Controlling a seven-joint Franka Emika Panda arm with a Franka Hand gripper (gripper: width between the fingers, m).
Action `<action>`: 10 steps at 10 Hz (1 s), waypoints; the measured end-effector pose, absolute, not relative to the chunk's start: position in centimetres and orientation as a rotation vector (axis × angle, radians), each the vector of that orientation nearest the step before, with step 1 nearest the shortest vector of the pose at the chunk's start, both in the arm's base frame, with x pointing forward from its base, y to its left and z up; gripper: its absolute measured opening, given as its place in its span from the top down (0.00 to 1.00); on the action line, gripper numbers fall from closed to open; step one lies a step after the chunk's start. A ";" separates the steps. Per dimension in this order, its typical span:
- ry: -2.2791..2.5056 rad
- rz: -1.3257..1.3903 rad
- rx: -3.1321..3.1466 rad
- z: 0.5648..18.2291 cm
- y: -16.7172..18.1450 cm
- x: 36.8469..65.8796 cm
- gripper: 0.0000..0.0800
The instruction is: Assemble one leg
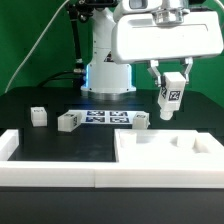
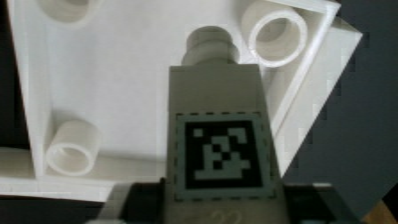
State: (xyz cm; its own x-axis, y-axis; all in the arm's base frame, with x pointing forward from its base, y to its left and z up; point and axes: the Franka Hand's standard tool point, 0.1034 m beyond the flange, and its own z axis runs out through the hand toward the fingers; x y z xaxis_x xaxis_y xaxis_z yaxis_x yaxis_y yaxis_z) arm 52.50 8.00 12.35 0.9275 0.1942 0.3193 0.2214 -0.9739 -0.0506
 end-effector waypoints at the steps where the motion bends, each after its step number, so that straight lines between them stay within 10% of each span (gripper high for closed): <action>1: -0.322 -0.480 -2.997 12.3 8.2 52.8 0.63; 5: -0.337 -0.497 -2.951 12.2 11.2 58.1 0.63; 10: -0.359 -0.570 -2.947 11.3 11.2 58.0 0.63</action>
Offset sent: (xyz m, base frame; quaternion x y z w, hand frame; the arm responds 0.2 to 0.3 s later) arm 0.0579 0.0301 -0.0032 0.0181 -0.0089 0.0222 0.9995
